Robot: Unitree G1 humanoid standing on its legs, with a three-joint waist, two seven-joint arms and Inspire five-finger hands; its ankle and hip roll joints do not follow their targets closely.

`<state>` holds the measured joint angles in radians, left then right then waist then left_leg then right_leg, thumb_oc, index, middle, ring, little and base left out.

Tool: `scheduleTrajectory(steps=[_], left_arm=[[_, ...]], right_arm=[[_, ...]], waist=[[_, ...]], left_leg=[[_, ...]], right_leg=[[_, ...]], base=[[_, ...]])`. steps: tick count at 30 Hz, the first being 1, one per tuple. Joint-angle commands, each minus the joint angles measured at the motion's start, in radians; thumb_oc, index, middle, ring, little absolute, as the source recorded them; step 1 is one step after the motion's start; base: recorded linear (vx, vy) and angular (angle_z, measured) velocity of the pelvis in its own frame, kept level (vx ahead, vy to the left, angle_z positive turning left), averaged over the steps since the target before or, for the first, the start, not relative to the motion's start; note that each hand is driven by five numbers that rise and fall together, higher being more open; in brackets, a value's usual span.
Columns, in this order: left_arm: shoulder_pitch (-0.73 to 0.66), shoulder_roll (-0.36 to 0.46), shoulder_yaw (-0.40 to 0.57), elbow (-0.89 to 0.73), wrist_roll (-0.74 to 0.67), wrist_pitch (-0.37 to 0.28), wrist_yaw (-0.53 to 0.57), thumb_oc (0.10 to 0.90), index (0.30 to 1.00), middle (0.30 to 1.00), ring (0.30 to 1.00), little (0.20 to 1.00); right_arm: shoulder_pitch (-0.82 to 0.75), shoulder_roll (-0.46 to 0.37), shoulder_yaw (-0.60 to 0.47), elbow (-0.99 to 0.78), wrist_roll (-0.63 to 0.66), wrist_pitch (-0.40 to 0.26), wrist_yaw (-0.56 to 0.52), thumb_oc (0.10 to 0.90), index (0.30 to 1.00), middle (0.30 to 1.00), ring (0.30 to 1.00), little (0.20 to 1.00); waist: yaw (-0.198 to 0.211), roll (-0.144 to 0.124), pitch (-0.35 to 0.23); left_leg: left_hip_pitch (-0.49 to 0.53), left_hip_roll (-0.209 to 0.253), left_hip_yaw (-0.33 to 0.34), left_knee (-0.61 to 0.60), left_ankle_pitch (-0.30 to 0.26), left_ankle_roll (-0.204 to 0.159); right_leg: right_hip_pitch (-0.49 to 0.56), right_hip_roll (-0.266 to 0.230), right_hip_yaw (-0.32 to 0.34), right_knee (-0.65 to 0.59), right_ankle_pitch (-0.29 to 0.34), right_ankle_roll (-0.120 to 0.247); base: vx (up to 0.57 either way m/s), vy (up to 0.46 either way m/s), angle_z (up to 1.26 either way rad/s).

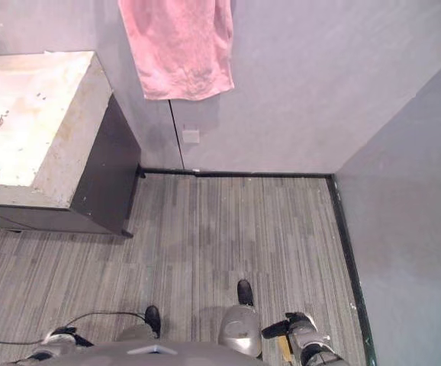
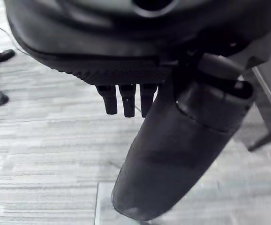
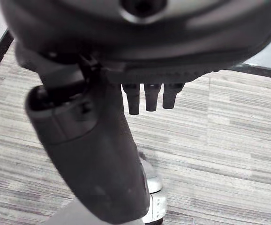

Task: Organize the bathroom.

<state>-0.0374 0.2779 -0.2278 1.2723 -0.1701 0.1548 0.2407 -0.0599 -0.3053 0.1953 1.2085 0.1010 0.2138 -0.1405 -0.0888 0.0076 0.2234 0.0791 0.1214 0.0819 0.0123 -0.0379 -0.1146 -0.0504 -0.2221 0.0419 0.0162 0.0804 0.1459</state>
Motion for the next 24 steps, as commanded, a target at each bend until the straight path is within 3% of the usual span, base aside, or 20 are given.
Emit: scheduleTrajectory(steps=[1, 2, 3, 4, 5, 6, 8, 12, 22, 24], left_arm=[[-0.018, 0.043, 0.044, 0.021, 0.032, 0.038, 0.018, 0.8, 0.9, 0.9, 0.9, 0.9], [-0.016, 0.043, 0.047, 0.021, 0.03, 0.035, 0.024, 0.8, 0.9, 0.9, 0.9, 0.9], [0.005, 0.046, 0.062, 0.017, 0.048, 0.021, 0.031, 0.8, 0.9, 0.9, 0.9, 0.9], [0.018, 0.056, 0.062, 0.01, 0.052, 0.01, 0.035, 0.8, 0.9, 0.9, 0.9, 0.9], [0.02, 0.066, 0.054, 0.002, 0.052, 0.008, 0.04, 0.8, 0.9, 0.9, 0.9, 0.9], [0.012, 0.079, 0.04, -0.003, 0.021, -0.01, 0.059, 0.8, 0.9, 0.9, 0.9, 0.9], [0.001, 0.078, 0.052, -0.017, -0.043, -0.019, 0.077, 0.8, 0.9, 0.9, 0.9, 0.9], [-0.035, 0.056, 0.05, -0.029, -0.021, -0.016, 0.083, 0.8, 0.9, 0.9, 0.9, 0.9], [-0.034, 0.033, 0.059, -0.004, -0.007, -0.018, 0.102, 0.8, 0.9, 0.9, 0.9, 0.9], [-0.026, 0.031, 0.081, -0.001, -0.022, -0.028, 0.127, 0.8, 0.9, 0.9, 0.9, 0.9]], right_arm=[[-0.016, -0.03, 0.009, -0.003, -0.081, 0.036, 0.034, 0.8, 0.9, 0.9, 0.9, 0.9], [-0.018, -0.027, 0.011, -0.003, -0.088, 0.035, 0.036, 0.8, 0.9, 0.9, 0.9, 0.9], [-0.026, -0.022, 0.034, -0.015, -0.129, 0.037, 0.058, 0.8, 0.9, 0.9, 0.9, 0.9], [-0.025, -0.023, 0.051, -0.022, -0.112, 0.032, 0.057, 0.8, 0.9, 0.9, 0.9, 0.9], [-0.027, -0.022, 0.058, -0.016, -0.092, 0.024, 0.052, 0.8, 0.9, 0.9, 0.9, 0.9], [-0.034, -0.019, 0.063, -0.002, -0.075, 0.017, 0.041, 0.8, 0.9, 0.9, 0.9, 0.9], [-0.038, -0.019, 0.067, 0.01, -0.079, 0.018, 0.028, 0.8, 0.9, 0.9, 0.9, 0.9], [-0.036, -0.024, 0.06, 0.019, -0.048, -0.003, 0.01, 0.8, 0.9, 0.9, 0.9, 0.9], [-0.017, -0.023, 0.057, 0.014, -0.057, -0.012, 0.007, 0.8, 0.9, 0.9, 0.9, 0.9], [-0.012, -0.021, 0.067, 0.01, -0.068, -0.004, 0.016, 0.8, 0.9, 0.9, 0.9, 0.9]], waist=[[0.018, -0.019, 0.036], [0.023, -0.021, 0.036], [0.031, -0.012, 0.042], [0.022, -0.008, 0.039], [0.019, -0.011, 0.036], [0.026, -0.017, 0.035], [0.031, -0.014, 0.033], [0.028, -0.004, 0.023], [0.018, 0.0, -0.014], [0.013, 0.002, -0.025]], left_leg=[[-0.05, -0.031, 0.04, 0.141, -0.074, 0.112], [-0.048, -0.033, 0.051, 0.139, -0.075, 0.113], [-0.035, -0.018, 0.108, 0.134, -0.071, 0.126], [-0.038, -0.023, 0.091, 0.136, -0.069, 0.132], [-0.04, -0.038, 0.067, 0.13, -0.065, 0.131], [-0.058, -0.064, 0.055, 0.126, -0.056, 0.132], [-0.07, -0.079, 0.03, 0.123, -0.042, 0.135], [-0.09, -0.082, 0.029, 0.124, -0.022, 0.122], [-0.08, -0.084, 0.053, 0.139, -0.031, 0.112], [-0.111, -0.046, 0.053, 0.295, 0.047, 0.074]], right_leg=[[-0.097, -0.094, -0.106, 0.103, 0.093, 0.027], [-0.104, -0.098, -0.123, 0.11, 0.098, 0.03], [-0.113, -0.027, -0.166, 0.198, -0.002, 0.006], [-0.126, 0.062, -0.129, 0.241, -0.059, -0.024], [-0.131, 0.104, -0.121, 0.233, -0.071, -0.043], [-0.108, 0.115, -0.171, 0.17, -0.062, -0.062], [-0.096, 0.137, -0.165, 0.147, -0.06, -0.081], [-0.053, 0.142, -0.171, 0.097, -0.06, -0.094], [-0.005, 0.135, -0.17, 0.058, -0.063, -0.101], [-0.005, 0.15, -0.155, 0.072, -0.085, -0.136]], base=[[0.0, 0.12, -0.41], [-0.07, 0.101, -0.75], [-0.08, 0.065, -1.04], [-0.09, 0.048, -1.22], [-0.06, -0.029, -1.37], [-0.04, -0.031, -0.96], [-0.02, -0.037, 0.05], [0.0, 0.001, 0.08], [0.04, 0.039, 0.08], [0.03, -0.009, 0.09]])
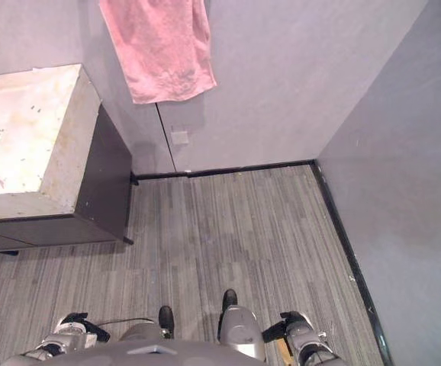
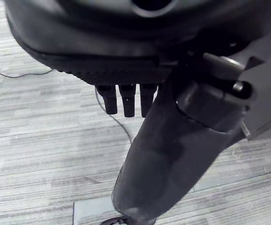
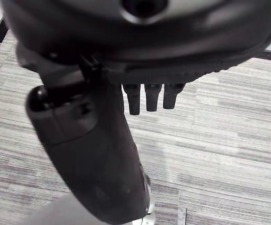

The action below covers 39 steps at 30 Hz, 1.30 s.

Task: Organize the bathroom.

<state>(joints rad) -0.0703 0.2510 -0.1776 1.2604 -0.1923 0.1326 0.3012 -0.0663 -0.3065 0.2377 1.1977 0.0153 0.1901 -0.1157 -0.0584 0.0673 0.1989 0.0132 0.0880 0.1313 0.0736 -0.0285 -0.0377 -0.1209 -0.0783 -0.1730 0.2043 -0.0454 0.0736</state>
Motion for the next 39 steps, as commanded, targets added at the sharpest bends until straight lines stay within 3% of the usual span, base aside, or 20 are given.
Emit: scheduleTrajectory(steps=[1, 2, 3, 4, 6, 7, 9, 11, 12, 13, 18, 25, 32, 34, 35, 37, 38, 39], left_arm=[[0.008, 0.057, 0.031, 0.014, -0.022, -0.023, 0.08, 0.8, 0.9, 0.9, 0.9, 0.9], [0.012, 0.056, 0.039, -0.001, -0.041, -0.023, 0.095, 0.8, 0.9, 0.9, 0.9, 0.9], [0.015, 0.054, 0.044, -0.009, -0.053, -0.018, 0.105, 0.8, 0.9, 0.9, 0.9, 0.9], [0.021, 0.054, 0.051, -0.021, -0.062, -0.007, 0.116, 0.8, 0.9, 0.9, 0.9, 0.9], [0.032, 0.05, 0.061, -0.006, -0.061, -0.017, 0.122, 0.8, 0.9, 0.9, 0.9, 0.9], [0.033, 0.05, 0.064, -0.001, -0.057, -0.022, 0.12, 0.8, 0.9, 0.9, 0.9, 0.9], [0.026, 0.045, 0.062, 0.003, -0.057, -0.029, 0.123, 0.8, 0.9, 0.9, 0.9, 0.9], [-0.013, 0.047, 0.052, -0.011, -0.043, -0.013, 0.115, 0.8, 0.9, 0.9, 0.9, 0.9], [-0.034, 0.05, 0.038, -0.014, -0.039, -0.001, 0.109, 0.8, 0.9, 0.9, 0.9, 0.9], [-0.06, 0.057, 0.006, -0.016, -0.024, -0.002, 0.102, 0.8, 0.9, 0.9, 0.9, 0.9], [-0.066, 0.078, 0.0, -0.027, -0.033, -0.017, 0.131, 0.8, 0.9, 0.9, 0.9, 0.9], [-0.041, 0.113, 0.032, -0.02, -0.043, -0.016, 0.146, 0.8, 0.9, 0.9, 0.9, 0.9], [0.011, 0.096, 0.069, 0.015, -0.006, -0.015, 0.133, 0.8, 0.9, 0.9, 0.9, 0.9], [0.017, 0.09, 0.065, 0.019, 0.024, -0.013, 0.122, 0.8, 0.9, 0.9, 0.9, 0.9], [0.016, 0.089, 0.065, 0.017, 0.059, -0.007, 0.107, 0.8, 0.9, 0.9, 0.9, 0.9], [0.027, 0.097, 0.062, -0.004, 0.095, 0.004, 0.091, 0.8, 0.9, 0.9, 0.9, 0.9], [0.038, 0.101, 0.072, -0.017, 0.114, 0.003, 0.095, 0.8, 0.9, 0.9, 0.9, 0.9], [0.051, 0.107, 0.074, -0.034, 0.106, 0.008, 0.104, 0.8, 0.9, 0.9, 0.9, 0.9]], right_arm=[[-0.011, -0.023, 0.039, 0.012, 0.016, 0.027, -0.009, 0.8, 0.9, 0.9, 0.9, 0.9], [-0.022, -0.027, 0.054, 0.008, 0.012, 0.035, -0.003, 0.8, 0.9, 0.9, 0.9, 0.9], [-0.029, -0.028, 0.062, 0.005, 0.016, 0.039, -0.002, 0.8, 0.9, 0.9, 0.9, 0.9], [-0.039, -0.027, 0.069, 0.002, 0.018, 0.045, -0.004, 0.8, 0.9, 0.9, 0.9, 0.9], [-0.054, -0.027, 0.061, 0.013, 0.011, 0.039, 0.0, 0.8, 0.9, 0.9, 0.9, 0.9], [-0.056, -0.028, 0.058, 0.017, 0.005, 0.035, 0.002, 0.8, 0.9, 0.9, 0.9, 0.9], [-0.065, -0.031, 0.065, 0.024, 0.007, 0.029, -0.005, 0.8, 0.9, 0.9, 0.9, 0.9], [-0.07, -0.037, 0.058, 0.019, 0.0, 0.017, -0.016, 0.8, 0.9, 0.9, 0.9, 0.9], [-0.074, -0.04, 0.06, 0.021, -0.002, 0.014, -0.02, 0.8, 0.9, 0.9, 0.9, 0.9], [-0.081, -0.045, 0.057, 0.022, 0.009, 0.007, -0.027, 0.8, 0.9, 0.9, 0.9, 0.9], [-0.077, -0.041, 0.051, 0.014, 0.006, -0.003, -0.026, 0.8, 0.9, 0.9, 0.9, 0.9], [-0.076, -0.037, 0.048, 0.011, 0.02, 0.011, -0.031, 0.8, 0.9, 0.9, 0.9, 0.9], [-0.058, -0.044, 0.023, 0.004, 0.063, 0.017, -0.054, 0.8, 0.9, 0.9, 0.9, 0.9], [-0.051, -0.046, 0.007, -0.002, 0.08, 0.018, -0.064, 0.8, 0.9, 0.9, 0.9, 0.9], [-0.042, -0.043, -0.006, -0.009, 0.084, 0.017, -0.066, 0.8, 0.9, 0.9, 0.9, 0.9], [-0.038, -0.029, -0.012, -0.025, 0.071, -0.001, -0.047, 0.8, 0.9, 0.9, 0.9, 0.9], [-0.041, -0.022, -0.011, -0.039, 0.047, 0.002, -0.034, 0.8, 0.9, 0.9, 0.9, 0.9], [-0.039, -0.023, 0.001, -0.064, 0.041, 0.004, -0.019, 0.8, 0.9, 0.9, 0.9, 0.9]], waist=[[-0.009, -0.068, 0.007], [0.006, -0.087, 0.023], [0.012, -0.092, 0.028], [0.018, -0.094, 0.031], [0.012, -0.086, 0.022], [0.01, -0.081, 0.02], [0.017, -0.069, 0.028], [0.003, -0.046, 0.04], [-0.003, -0.035, 0.043], [-0.004, -0.028, 0.053], [0.001, -0.024, 0.07], [0.02, -0.028, 0.056], [0.035, -0.055, 0.026], [0.038, -0.066, 0.023], [0.043, -0.076, 0.023], [0.059, -0.093, 0.031], [0.066, -0.093, 0.037], [0.06, -0.086, 0.036]], left_leg=[[-0.122, -0.001, -0.051, 0.384, 0.118, -0.02], [-0.204, -0.005, -0.134, 0.512, 0.143, 0.005], [-0.221, 0.002, -0.15, 0.52, 0.141, 0.015], [-0.213, 0.038, -0.156, 0.477, 0.147, 0.018], [-0.128, 0.148, -0.129, 0.241, 0.188, 0.008], [-0.097, 0.173, -0.13, 0.159, 0.217, -0.001], [-0.1, 0.154, -0.17, 0.109, 0.21, -0.005], [-0.064, 0.146, -0.075, 0.076, 0.117, -0.022], [-0.048, 0.145, -0.047, 0.057, 0.1, -0.027], [-0.054, 0.123, -0.062, 0.071, 0.074, -0.03], [-0.044, 0.103, -0.047, 0.067, 0.04, -0.022], [-0.033, 0.1, -0.057, 0.036, 0.04, -0.016], [-0.027, 0.088, -0.067, 0.066, 0.013, -0.011], [-0.033, 0.064, -0.079, 0.093, -0.014, 0.001], [-0.029, 0.041, -0.076, 0.09, -0.027, 0.019], [-0.006, 0.019, -0.035, 0.079, -0.046, 0.03], [0.009, 0.021, 0.004, 0.075, -0.048, 0.037], [0.015, 0.028, 0.029, 0.063, -0.036, 0.046]], right_leg=[[0.066, 0.01, 0.075, -0.109, 0.038, -0.084], [0.066, 0.003, 0.099, -0.092, 0.043, -0.095], [0.068, 0.003, 0.108, -0.085, 0.043, -0.097], [0.071, 0.008, 0.116, -0.075, 0.034, -0.098], [0.075, 0.021, 0.122, -0.069, 0.015, -0.092], [0.077, 0.023, 0.131, -0.066, 0.009, -0.089], [0.074, 0.01, 0.149, -0.052, 0.0, -0.072], [0.044, -0.048, 0.119, -0.016, -0.002, -0.041], [0.034, -0.067, 0.101, -0.001, 0.0, -0.031], [0.027, -0.104, 0.098, -0.002, 0.02, -0.01], [0.045, -0.16, 0.09, -0.028, 0.054, 0.036], [0.07, -0.175, 0.091, -0.077, 0.073, 0.056], [0.103, -0.181, 0.104, -0.119, 0.087, 0.06], [0.099, -0.197, 0.123, -0.12, 0.104, 0.074], [0.096, -0.226, 0.132, -0.137, 0.148, 0.089], [0.06, -0.27, 0.071, -0.134, 0.244, 0.106], [0.044, -0.263, 0.027, -0.08, 0.235, 0.107], [0.037, -0.209, 0.016, -0.027, 0.179, 0.098]], base=[[-0.05, -0.013, 0.14], [-0.05, 0.012, 0.12], [-0.01, 0.055, -0.01], [0.05, 0.113, -0.35], [0.11, 0.23, -0.74], [0.09, 0.238, -0.69], [0.0, 0.249, -0.13], [-0.08, 0.329, 0.15], [-0.09, 0.32, 0.06], [-0.06, 0.236, 0.23], [0.0, 0.11, 0.36], [0.03, 0.035, 0.11], [0.04, 0.097, -0.01], [0.0, 0.196, -0.1], [0.0, 0.137, -0.13], [-0.03, 0.165, -0.28], [-0.06, 0.136, -0.45], [-0.07, 0.112, -0.78]])
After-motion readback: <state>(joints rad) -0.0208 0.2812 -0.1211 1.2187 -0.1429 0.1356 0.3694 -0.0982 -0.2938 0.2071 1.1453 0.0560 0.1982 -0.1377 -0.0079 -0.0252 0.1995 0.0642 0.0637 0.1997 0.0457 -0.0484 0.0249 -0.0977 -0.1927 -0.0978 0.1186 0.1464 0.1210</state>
